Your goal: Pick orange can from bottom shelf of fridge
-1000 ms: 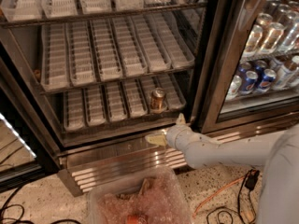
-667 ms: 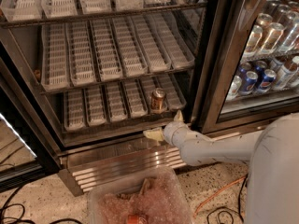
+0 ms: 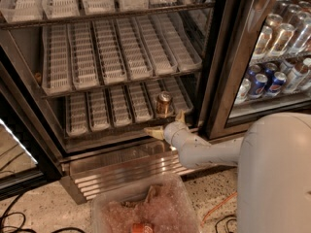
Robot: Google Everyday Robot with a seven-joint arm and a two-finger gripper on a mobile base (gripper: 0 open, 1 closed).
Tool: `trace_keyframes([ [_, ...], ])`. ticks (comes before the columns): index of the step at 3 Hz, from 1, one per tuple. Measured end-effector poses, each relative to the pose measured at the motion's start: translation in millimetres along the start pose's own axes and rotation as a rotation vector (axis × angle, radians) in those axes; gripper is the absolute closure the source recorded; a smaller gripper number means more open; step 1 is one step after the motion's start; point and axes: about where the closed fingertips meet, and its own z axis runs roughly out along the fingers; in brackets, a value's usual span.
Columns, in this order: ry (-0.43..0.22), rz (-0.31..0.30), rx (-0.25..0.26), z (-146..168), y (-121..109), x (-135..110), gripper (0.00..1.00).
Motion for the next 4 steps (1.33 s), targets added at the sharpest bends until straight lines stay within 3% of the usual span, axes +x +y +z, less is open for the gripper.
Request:
trace_keyframes([
  [1,-0.059,0.009,0.019,19.8,-3.5,-10.1,0.00],
  [2,-0.119,0.063,0.035,30.6,-12.2,-19.7,0.00],
  [4,-0.186,0.120,0.061,48.1,-23.7,-30.6,0.00],
])
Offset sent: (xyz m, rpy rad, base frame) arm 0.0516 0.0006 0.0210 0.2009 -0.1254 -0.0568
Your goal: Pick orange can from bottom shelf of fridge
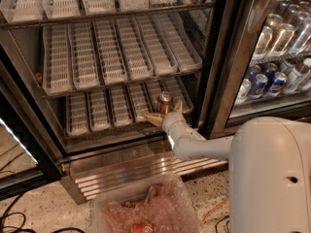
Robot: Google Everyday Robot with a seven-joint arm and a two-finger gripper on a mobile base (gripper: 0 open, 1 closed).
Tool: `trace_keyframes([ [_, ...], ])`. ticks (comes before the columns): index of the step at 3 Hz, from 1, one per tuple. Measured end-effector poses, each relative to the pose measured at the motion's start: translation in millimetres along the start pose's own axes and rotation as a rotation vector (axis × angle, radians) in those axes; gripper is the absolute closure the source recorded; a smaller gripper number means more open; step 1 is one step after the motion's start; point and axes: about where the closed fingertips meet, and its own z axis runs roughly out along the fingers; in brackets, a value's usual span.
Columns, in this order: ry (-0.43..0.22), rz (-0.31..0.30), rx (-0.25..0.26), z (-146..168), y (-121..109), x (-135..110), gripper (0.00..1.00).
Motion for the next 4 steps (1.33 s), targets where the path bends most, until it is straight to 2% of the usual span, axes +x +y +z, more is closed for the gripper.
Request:
trace_keyframes([
  [1,-0.009,0.002,-0.008,11.3,5.6,1.7,0.00],
  [2,-0.015,-0.010,-0.015,17.8,11.1,2.2,0.19],
  [3,-0.013,-0.030,-0.021,20.0,15.5,3.2,0.50],
  [4,-0.013,-0.031,-0.021,19.5,15.0,-0.7,0.73],
])
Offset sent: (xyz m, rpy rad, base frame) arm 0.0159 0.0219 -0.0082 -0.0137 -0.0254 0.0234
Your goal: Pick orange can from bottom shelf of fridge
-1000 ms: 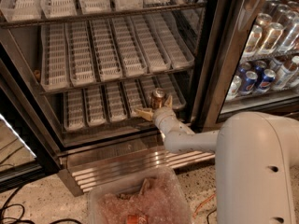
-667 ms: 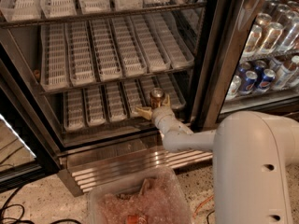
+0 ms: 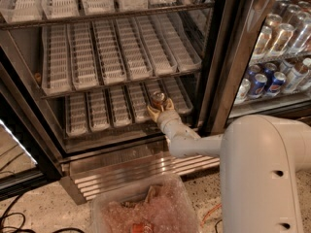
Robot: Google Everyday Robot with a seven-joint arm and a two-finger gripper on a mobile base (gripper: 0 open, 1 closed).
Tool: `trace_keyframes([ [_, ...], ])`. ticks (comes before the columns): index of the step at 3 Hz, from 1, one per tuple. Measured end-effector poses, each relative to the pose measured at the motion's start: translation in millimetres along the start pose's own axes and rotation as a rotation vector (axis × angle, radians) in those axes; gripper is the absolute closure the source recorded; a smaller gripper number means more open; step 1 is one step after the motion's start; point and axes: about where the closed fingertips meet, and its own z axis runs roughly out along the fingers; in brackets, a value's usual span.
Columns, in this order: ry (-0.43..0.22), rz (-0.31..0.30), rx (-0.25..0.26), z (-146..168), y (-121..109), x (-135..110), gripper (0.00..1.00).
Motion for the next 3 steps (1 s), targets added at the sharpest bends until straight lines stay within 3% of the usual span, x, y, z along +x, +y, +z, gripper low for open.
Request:
trace_keyframes([
  [1,-0.002,-0.043,-0.014,-8.4,0.4,-13.3,0.96],
  [3,-0.096,-0.128,-0.071,-48.4,-0.4,-76.7,1.00],
])
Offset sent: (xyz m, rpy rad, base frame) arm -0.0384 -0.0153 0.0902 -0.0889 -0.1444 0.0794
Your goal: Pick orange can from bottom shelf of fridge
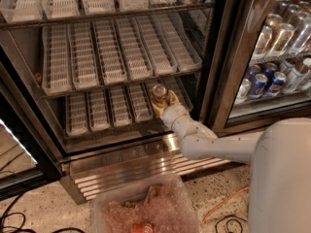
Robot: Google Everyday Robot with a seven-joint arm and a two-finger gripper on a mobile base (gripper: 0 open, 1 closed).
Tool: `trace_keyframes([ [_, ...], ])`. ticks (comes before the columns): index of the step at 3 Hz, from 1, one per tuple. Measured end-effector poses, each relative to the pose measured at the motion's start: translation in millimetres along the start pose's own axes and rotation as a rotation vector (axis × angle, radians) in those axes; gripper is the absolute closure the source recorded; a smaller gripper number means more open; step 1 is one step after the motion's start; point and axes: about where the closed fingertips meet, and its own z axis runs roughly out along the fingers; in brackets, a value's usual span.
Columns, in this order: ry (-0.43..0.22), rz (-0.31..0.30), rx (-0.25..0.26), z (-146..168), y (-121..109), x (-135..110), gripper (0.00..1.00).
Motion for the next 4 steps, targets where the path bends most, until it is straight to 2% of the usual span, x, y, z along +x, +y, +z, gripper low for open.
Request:
trace_keyframes([
  [1,0.041,-0.034,-0.091,-30.8,12.1,-4.0,1.00],
  [2,0.100,-0.038,-0.186,-70.9,26.9,-2.6,1.00],
  [4,0.120,-0.023,-0.288,-112.1,42.6,-13.5,1.00],
])
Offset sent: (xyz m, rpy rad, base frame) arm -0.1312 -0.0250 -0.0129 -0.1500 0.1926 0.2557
